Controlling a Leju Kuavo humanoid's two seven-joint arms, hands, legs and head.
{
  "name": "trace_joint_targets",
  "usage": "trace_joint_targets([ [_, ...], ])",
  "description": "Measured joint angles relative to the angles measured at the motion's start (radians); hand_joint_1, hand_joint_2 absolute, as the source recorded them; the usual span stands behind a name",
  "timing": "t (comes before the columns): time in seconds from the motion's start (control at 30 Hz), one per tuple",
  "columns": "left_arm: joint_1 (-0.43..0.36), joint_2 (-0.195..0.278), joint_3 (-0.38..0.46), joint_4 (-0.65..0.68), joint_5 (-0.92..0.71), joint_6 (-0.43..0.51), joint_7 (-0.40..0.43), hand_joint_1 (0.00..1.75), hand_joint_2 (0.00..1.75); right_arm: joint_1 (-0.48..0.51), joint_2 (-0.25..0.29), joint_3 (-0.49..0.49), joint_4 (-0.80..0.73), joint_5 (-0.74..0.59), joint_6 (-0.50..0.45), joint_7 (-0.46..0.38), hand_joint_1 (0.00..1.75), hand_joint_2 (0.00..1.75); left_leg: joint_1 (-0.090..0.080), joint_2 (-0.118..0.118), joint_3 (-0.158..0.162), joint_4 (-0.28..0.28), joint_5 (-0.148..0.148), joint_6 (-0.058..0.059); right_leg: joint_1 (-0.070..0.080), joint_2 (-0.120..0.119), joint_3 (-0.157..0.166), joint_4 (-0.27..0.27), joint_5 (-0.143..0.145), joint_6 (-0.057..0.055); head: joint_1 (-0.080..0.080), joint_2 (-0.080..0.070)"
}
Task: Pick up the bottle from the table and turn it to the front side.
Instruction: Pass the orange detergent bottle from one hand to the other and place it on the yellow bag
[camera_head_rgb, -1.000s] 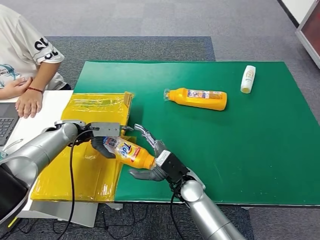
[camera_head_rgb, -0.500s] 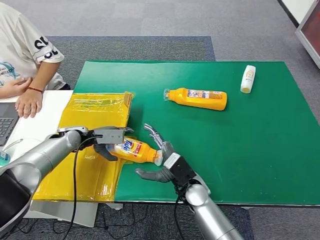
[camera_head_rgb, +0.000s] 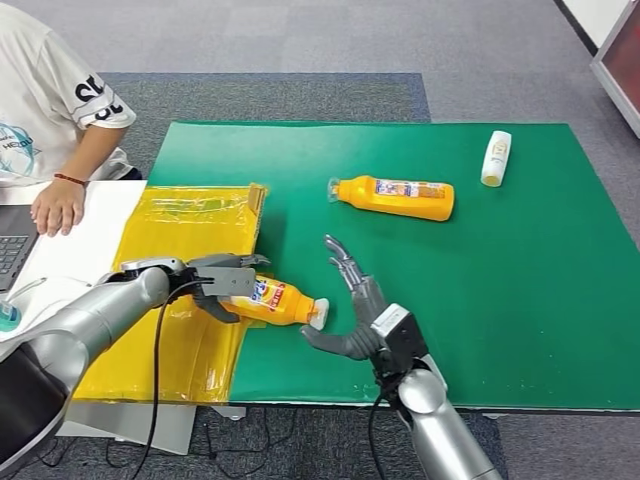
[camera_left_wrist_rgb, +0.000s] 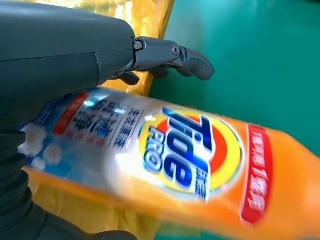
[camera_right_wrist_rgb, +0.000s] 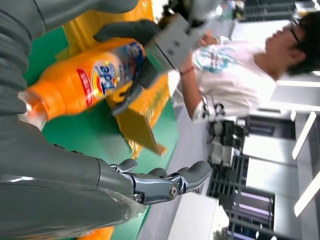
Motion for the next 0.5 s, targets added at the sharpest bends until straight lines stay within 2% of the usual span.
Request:
trace_joint_targets([
  [0.13, 0.045, -0.026, 0.007, -0.066, -0.09, 0.18, 0.058, 0.0, 1.75, 0.047, -0.008, -0.082, -0.061, 0.009, 0.03, 0.007, 0.0, 1.75, 0.0, -0.001, -0.001, 0.0, 0.0, 0.001, -0.001, -0.001, 0.0, 0.0, 0.0, 0.001, 0.0, 0.0],
  [0.23, 0.108, -0.031, 0.046, -0.189, -0.184, 0.313, 0.055, 0.0, 1.75, 0.087, -0.008, -0.136, -0.097, 0.036, 0.037, 0.005, 0.0, 1.75, -0.001, -0.001, -0.001, 0.0, -0.001, 0.002, -0.002, -0.001, 0.001, 0.0, -0.002, 0.003, 0.0, 0.0],
  [0.3, 0.185, -0.034, 0.099, -0.326, -0.271, 0.418, -0.003, 0.0, 1.75, 0.112, -0.008, -0.164, -0.121, 0.051, 0.039, 0.002, 0.0, 1.75, -0.002, -0.002, -0.001, 0.0, -0.003, 0.004, -0.003, -0.002, 0.002, 0.0, -0.004, 0.005, 0.0, 0.0],
  [0.37, 0.294, -0.047, 0.162, -0.493, -0.333, 0.484, -0.09, 0.0, 1.75, 0.131, -0.006, -0.182, -0.144, 0.061, 0.043, 0.0, 0.0, 1.75, -0.003, -0.001, -0.001, 0.0, -0.005, 0.005, -0.003, -0.002, 0.002, -0.001, -0.005, 0.006, 0.0, 0.0],
  [0.5, 0.495, -0.073, 0.285, -0.788, -0.247, 0.454, -0.24, 0.0, 1.75, 0.154, -0.003, -0.2, -0.182, 0.064, 0.057, 0.005, 0.0, 1.75, -0.004, 0.003, 0.0, 0.0, -0.009, 0.005, -0.004, 0.004, 0.001, -0.002, -0.005, 0.006, 0.0, 0.0],
])
